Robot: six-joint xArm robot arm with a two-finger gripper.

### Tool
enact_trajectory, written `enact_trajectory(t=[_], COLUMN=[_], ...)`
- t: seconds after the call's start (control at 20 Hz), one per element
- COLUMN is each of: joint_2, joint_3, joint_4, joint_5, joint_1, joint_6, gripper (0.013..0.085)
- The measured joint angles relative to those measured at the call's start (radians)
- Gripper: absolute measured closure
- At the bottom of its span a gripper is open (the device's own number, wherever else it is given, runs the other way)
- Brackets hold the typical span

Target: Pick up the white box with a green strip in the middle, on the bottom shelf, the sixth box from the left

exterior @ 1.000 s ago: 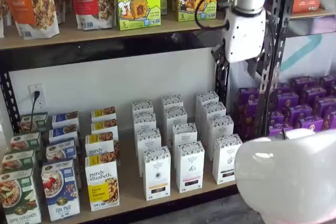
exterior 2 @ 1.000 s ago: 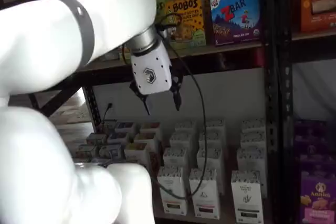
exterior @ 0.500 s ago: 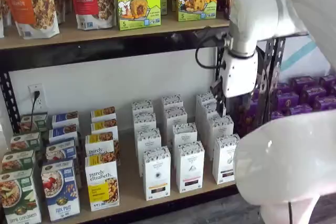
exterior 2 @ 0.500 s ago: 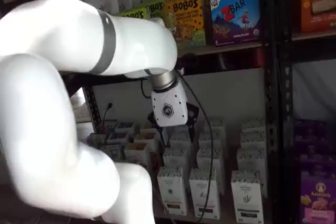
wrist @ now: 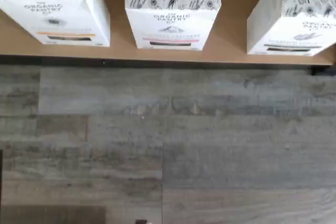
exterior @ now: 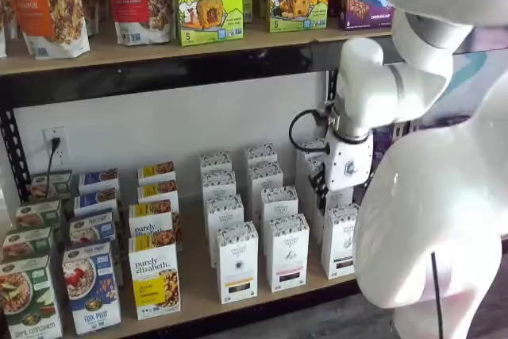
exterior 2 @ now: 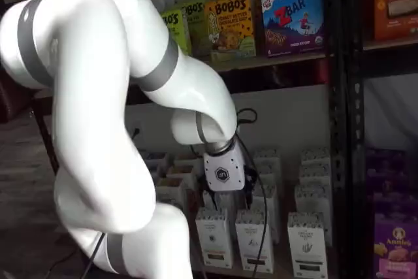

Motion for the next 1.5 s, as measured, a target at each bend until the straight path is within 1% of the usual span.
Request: enact_trajectory(t=[0.05, 0.1, 0.2, 0.35, 0.45, 0.55, 0.6, 0.65, 0.7, 0.75, 0.8, 0.9, 0.95, 1.05, 1.2, 1.45, 1.5], joint_2=[0.042, 0.068, 0.145, 0.247, 0.327, 0.386, 0.413, 0.447, 0.481, 0.508, 0.541, 0.592, 0.623, 0.673, 0.731, 0.816, 0.833], joint_3=[-0.003, -0.006, -0.024, -0.058, -0.078, -0.097, -0.108, -0.123, -0.144, -0.162, -0.187, -0.223, -0.252, -0.299, -0.362, -0.484, -0.506], joint_4=[-0.013, -0.024, -0.059, -0.062, 0.009, 0.025, 0.019, -0.015, -0.069, -0.107, -0.104, -0.065, -0.06, -0.006, 0.025, 0.111, 0.113], joint_5=[-0.044, -0.071, -0.131, -0.182, -0.246, -0.295, -0.316, -0.34, -0.356, -0.361, -0.366, -0.389, -0.395, -0.413, -0.429, -0.376, -0.366], joint_1=[0.003, 0.006, 0.016, 0.029, 0.039, 0.039, 0.035, 0.026, 0.014, 0.005, 0.001, -0.003, -0.009, -0.014, -0.031, -0.06, -0.068], joint_6=[0.015, 0.028, 0.071, 0.087, 0.031, 0.015, 0.018, 0.043, 0.084, 0.112, 0.104, 0.063, 0.051, -0.007, -0.054, -0.167, -0.177], gripper=[0.013, 0.013, 0.013, 0.013, 0.013, 0.013, 0.013, 0.013, 0.013, 0.013, 0.013, 0.013, 0.013, 0.013, 0.013, 0.013, 0.013])
